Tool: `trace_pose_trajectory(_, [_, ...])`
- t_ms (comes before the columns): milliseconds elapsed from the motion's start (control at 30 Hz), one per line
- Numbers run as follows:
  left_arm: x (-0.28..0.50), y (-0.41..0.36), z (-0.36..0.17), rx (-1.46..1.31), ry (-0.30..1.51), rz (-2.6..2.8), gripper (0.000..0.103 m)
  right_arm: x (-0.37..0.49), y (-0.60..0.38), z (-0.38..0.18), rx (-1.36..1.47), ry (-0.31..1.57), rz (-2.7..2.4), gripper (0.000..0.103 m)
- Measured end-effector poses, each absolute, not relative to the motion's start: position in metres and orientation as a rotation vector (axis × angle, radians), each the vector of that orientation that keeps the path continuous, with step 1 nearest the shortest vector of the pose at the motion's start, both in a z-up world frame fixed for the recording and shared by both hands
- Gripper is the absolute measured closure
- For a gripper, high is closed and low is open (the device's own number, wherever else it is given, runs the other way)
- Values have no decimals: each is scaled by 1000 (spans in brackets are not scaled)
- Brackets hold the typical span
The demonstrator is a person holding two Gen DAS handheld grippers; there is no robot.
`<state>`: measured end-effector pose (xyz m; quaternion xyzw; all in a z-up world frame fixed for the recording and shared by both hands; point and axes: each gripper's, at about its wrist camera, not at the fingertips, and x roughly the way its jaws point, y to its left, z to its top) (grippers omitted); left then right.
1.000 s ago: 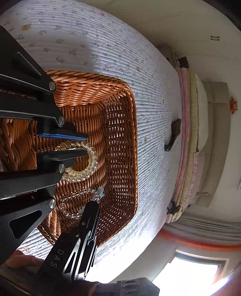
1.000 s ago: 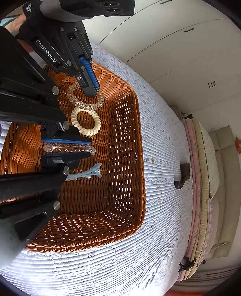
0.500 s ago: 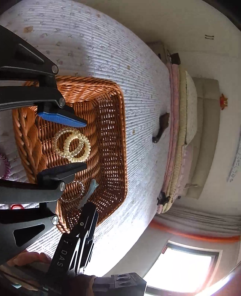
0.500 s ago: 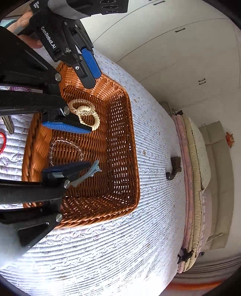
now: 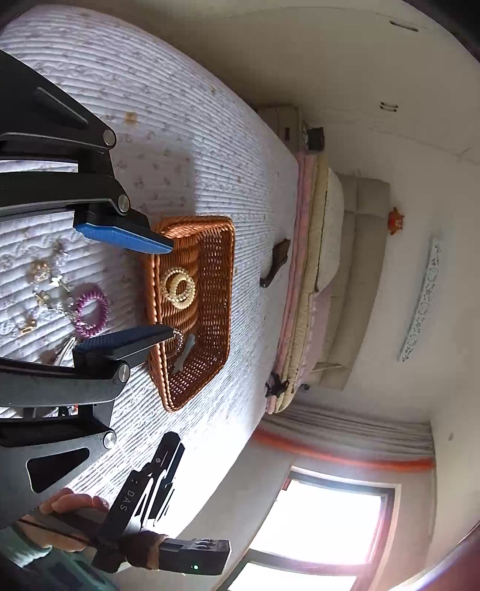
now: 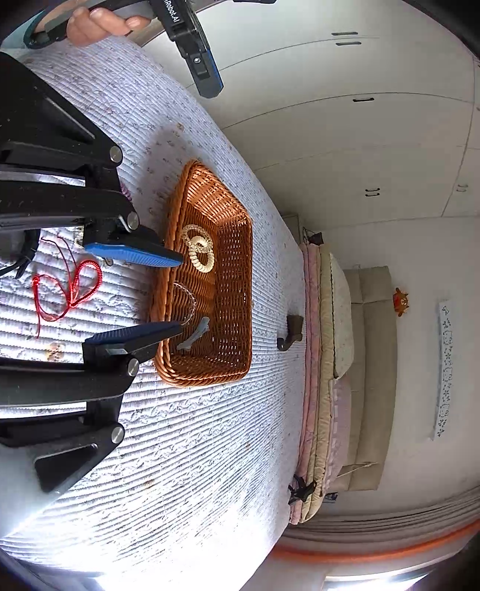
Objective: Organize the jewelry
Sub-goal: 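Grasp the crystal cross bracelet with the left tool while the right tool grasps the red cord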
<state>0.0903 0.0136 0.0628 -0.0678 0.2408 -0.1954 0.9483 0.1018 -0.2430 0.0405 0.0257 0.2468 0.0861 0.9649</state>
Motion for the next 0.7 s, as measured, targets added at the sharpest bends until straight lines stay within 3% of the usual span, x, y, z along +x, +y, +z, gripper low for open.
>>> trace_pose_trajectory(233, [72,35,39,-168,528,-388,63,90,-248,19,61,542,144,70])
trace_pose_trajectory(700, [113,19,-32,-166,761,-382,63,118,-256,-32,67,712,115,70])
